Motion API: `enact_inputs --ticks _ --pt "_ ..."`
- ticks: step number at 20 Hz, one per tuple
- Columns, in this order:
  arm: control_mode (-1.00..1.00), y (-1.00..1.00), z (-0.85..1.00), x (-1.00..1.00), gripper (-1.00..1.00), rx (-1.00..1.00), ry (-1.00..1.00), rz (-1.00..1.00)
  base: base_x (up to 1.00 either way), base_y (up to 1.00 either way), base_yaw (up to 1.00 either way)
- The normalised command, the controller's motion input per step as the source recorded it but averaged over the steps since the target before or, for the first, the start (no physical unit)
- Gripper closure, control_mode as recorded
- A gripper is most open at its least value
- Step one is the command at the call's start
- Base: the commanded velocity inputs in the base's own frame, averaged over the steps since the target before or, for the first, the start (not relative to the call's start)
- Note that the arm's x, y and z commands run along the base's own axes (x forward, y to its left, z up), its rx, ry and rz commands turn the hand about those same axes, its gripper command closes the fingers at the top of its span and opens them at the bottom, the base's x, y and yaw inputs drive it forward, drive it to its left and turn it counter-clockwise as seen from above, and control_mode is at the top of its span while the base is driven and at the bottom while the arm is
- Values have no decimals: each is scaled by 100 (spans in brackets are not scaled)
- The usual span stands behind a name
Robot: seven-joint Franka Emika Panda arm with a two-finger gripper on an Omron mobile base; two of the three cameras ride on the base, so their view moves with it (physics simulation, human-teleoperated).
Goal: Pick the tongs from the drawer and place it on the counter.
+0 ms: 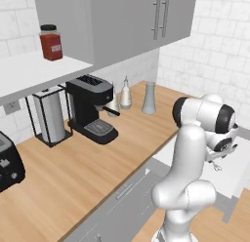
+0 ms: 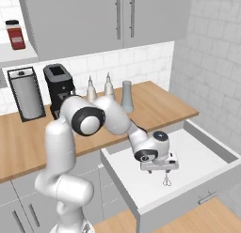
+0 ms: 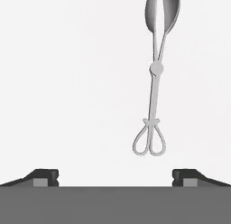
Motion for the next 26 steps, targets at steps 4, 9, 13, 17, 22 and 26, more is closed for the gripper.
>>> enact_inputs --ticks 4,9,13,17,22,26 --pt "-100 -12 -28 29 -100 0 0 0 0 0 0" --pt "-100 -8 -39 31 -100 0 0 0 0 0 0" --pt "-100 -12 -39 24 -100 0 0 0 0 0 0" --pt "-100 -15 -36 21 -100 0 0 0 0 0 0" --pt "-100 -15 -32 21 -100 0 0 0 0 0 0" --pt "-100 -15 -36 21 -100 0 0 0 0 0 0"
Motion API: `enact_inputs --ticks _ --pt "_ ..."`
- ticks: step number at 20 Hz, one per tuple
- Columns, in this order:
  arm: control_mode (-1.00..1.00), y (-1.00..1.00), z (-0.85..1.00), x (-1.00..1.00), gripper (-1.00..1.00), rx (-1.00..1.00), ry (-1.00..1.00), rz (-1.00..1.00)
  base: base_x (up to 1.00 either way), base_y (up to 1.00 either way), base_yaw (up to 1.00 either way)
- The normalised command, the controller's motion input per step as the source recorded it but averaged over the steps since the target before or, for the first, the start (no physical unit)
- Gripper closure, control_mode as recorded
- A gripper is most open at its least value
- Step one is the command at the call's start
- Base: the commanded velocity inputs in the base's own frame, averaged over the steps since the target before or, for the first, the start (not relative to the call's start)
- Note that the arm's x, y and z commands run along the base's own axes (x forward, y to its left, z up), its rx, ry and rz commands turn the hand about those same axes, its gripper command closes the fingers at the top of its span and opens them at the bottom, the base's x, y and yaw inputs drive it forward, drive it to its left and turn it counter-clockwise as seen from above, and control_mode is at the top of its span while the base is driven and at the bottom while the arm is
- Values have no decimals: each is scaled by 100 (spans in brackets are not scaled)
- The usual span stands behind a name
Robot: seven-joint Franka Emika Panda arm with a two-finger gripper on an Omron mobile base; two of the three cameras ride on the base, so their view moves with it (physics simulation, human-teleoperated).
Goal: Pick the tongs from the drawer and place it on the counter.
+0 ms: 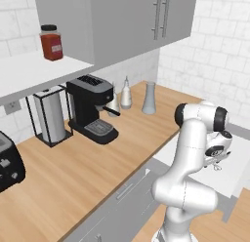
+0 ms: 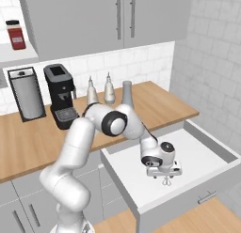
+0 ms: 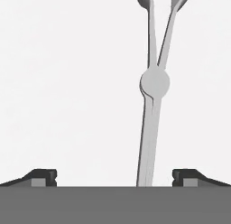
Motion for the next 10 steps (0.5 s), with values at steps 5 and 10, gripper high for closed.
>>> enact_inputs --ticks 5,10 --pt "-100 -7 -47 11 100 0 0 0 0 0 0" --pt "-100 0 -51 0 100 0 0 0 0 0 0"
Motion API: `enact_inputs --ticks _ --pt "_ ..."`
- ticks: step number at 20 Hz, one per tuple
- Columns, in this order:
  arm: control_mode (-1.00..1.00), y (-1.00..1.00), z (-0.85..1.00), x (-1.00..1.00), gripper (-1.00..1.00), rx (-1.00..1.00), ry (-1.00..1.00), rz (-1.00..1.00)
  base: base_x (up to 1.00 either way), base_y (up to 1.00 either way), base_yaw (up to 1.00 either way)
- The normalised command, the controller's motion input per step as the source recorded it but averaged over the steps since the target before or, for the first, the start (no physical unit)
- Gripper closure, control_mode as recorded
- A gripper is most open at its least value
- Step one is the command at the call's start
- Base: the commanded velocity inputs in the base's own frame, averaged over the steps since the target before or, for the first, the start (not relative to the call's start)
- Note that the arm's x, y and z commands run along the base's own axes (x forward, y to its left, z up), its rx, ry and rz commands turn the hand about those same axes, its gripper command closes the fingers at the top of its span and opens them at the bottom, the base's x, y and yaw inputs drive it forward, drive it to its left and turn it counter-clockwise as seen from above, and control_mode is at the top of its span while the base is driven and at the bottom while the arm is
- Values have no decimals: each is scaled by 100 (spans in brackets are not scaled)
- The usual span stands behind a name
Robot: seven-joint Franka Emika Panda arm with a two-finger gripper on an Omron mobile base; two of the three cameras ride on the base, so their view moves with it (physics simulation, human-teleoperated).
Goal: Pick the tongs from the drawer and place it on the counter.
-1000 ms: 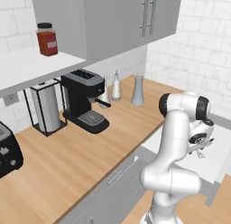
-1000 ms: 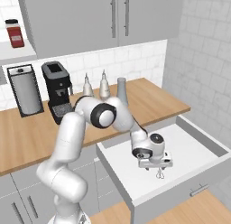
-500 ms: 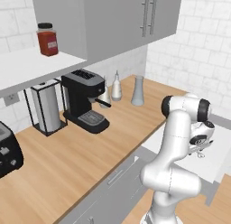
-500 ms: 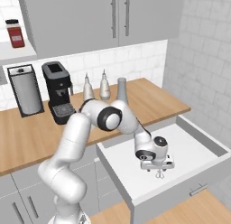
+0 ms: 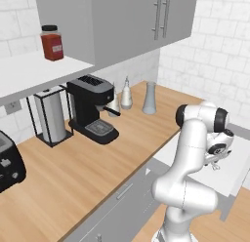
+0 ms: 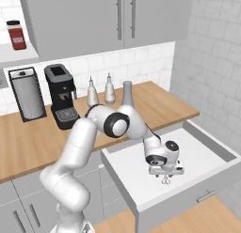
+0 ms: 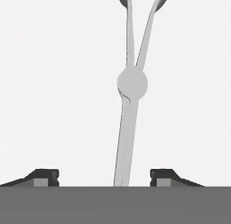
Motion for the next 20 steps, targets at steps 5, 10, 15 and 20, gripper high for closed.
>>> enact_inputs --ticks 5,10,15,20 --pt "-100 0 -17 -4 100 0 0 0 0 0 0" --pt "-100 0 0 -31 100 0 0 0 0 0 0" --pt "-100 1 53 -49 100 -2 -2 0 0 0 0" --pt "-100 12 100 -54 100 -10 -1 -1 0 0 0"
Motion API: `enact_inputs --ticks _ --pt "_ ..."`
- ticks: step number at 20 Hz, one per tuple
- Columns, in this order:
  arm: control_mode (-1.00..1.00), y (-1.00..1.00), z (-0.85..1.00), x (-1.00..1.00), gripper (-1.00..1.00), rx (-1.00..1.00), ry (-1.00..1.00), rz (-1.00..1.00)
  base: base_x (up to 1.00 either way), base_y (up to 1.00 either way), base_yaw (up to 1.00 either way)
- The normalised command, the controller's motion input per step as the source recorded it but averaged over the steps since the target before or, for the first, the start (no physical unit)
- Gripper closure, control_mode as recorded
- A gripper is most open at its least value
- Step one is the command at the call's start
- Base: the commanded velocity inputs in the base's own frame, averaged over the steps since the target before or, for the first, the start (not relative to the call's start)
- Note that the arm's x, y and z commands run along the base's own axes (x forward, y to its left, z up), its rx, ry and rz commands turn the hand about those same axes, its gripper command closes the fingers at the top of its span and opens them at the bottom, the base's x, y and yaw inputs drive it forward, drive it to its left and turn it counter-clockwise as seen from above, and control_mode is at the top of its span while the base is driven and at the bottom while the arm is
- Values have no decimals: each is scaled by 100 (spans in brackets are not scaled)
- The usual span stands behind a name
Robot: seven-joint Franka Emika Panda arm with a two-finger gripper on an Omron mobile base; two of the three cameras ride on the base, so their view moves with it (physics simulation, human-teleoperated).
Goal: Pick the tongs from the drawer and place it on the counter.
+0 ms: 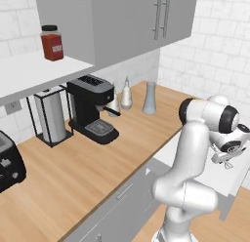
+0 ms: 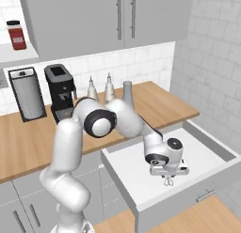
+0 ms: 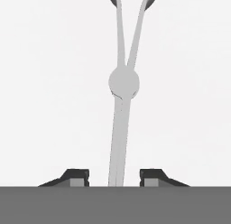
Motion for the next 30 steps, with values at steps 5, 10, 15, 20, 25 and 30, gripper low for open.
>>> enact_inputs --ticks 5,10,15,20,25,30 --pt "-100 5 100 -62 100 -8 -2 0 0 0 0" --pt "-100 20 100 -51 100 -11 -8 0 0 0 0" --pt "-100 45 100 -17 100 -13 -6 5 0 0 0" --pt "-100 60 100 0 100 -13 0 15 0 0 0" --pt "-100 51 100 0 100 -7 0 21 0 0 0" --pt "-100 31 79 40 100 0 0 35 0 0 0"
